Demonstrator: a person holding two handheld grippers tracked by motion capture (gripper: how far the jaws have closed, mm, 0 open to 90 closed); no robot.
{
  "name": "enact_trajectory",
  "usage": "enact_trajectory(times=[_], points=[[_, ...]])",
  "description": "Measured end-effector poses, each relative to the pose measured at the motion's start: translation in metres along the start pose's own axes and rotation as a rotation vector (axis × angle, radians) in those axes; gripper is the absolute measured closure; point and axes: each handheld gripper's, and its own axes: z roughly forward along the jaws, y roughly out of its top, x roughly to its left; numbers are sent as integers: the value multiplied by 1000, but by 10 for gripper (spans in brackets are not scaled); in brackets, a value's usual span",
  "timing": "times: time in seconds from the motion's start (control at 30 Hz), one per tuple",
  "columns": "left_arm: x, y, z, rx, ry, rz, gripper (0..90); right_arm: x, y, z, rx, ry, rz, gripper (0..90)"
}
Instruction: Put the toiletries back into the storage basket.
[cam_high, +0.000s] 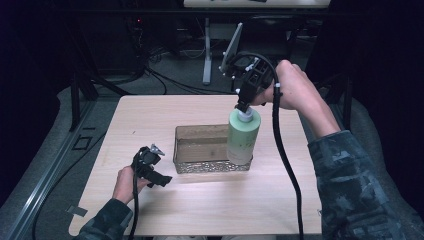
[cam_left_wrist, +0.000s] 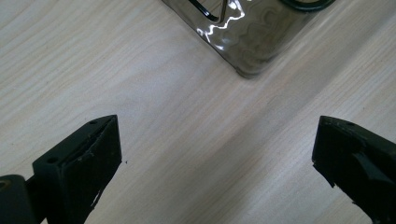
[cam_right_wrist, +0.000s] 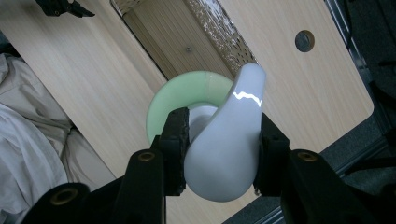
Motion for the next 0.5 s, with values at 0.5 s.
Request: enact_trajectory(times=[0.5], points=[[0,0,0,1,-4,1,17,-7,8,3,-5,-14,22,625]])
